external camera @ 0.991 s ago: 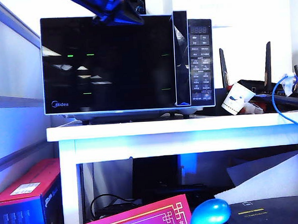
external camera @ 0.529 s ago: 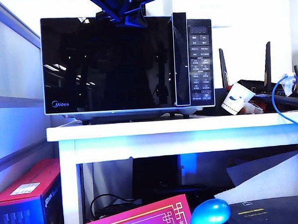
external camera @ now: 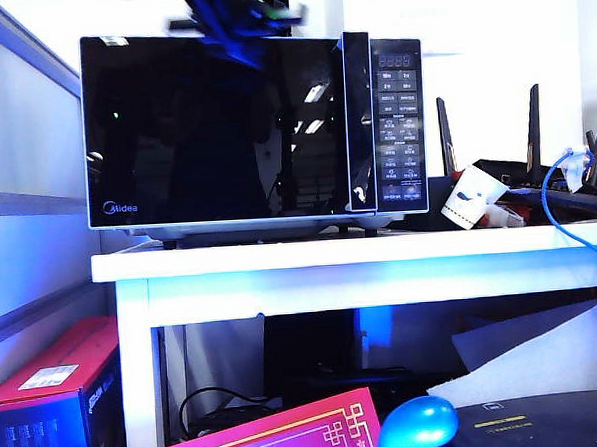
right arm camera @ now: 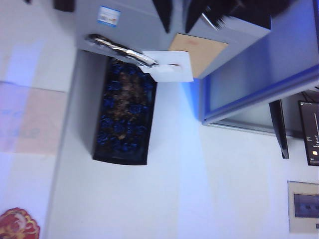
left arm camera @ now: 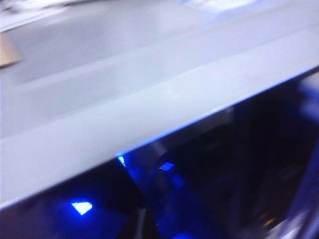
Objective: Open the microwave door, place the box of snacks from the top of the microwave inside, then close the microwave door.
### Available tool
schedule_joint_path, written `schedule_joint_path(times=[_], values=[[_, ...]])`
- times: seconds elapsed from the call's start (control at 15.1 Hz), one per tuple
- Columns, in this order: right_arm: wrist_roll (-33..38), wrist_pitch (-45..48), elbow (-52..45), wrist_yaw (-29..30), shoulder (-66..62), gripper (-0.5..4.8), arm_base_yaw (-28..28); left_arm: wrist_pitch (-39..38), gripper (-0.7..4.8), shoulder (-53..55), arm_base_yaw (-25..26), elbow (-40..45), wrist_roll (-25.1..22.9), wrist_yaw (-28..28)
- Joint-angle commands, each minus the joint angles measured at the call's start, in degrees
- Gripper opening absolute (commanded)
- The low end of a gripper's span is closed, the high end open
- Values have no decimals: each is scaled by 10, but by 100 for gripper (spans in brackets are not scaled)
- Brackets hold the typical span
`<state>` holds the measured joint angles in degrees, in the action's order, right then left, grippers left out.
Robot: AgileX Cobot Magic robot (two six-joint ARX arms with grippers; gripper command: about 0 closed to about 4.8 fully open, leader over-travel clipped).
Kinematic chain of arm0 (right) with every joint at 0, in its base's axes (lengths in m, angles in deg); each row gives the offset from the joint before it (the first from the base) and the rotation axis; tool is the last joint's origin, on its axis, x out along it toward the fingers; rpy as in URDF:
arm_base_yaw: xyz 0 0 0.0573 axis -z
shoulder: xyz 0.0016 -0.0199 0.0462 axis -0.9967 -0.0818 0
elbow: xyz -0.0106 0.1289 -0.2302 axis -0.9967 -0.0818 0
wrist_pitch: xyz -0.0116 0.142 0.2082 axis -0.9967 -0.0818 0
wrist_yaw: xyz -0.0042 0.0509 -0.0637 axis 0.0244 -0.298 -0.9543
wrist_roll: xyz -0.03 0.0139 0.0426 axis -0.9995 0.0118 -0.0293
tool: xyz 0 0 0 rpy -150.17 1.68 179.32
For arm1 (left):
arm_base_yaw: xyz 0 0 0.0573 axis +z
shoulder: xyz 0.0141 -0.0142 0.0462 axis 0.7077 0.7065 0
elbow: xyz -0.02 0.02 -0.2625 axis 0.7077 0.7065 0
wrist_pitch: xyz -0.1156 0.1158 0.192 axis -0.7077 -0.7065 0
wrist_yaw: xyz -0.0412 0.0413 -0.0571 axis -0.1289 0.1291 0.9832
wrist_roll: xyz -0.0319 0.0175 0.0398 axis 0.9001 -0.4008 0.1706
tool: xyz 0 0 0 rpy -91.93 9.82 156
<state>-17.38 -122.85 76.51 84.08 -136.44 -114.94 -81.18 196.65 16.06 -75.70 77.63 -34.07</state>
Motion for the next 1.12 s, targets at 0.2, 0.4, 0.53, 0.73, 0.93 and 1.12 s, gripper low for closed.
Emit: schedule_joint_path(times=[0.2,0.4,0.53,0.73,0.93,1.12], values=[[-46,-123,2,-2,103,40,-1,-124,-5,-270,-11,-5,12,80],[-61,-190,-2,-26,135,40,-1,-275,-5,-443,-18,-4,12,105],[-58,-213,-31,-21,152,40,-1,-393,-5,-546,-18,-1,12,104],[-19,-130,-220,-9,254,40,-1,-506,-5,-721,-18,-1,11,79],[-20,-7,-432,-8,390,40,-1,-601,-5,-828,-16,0,11,46],[-20,66,-600,-8,487,40,-1,-661,-5,-878,-16,80,11,16]])
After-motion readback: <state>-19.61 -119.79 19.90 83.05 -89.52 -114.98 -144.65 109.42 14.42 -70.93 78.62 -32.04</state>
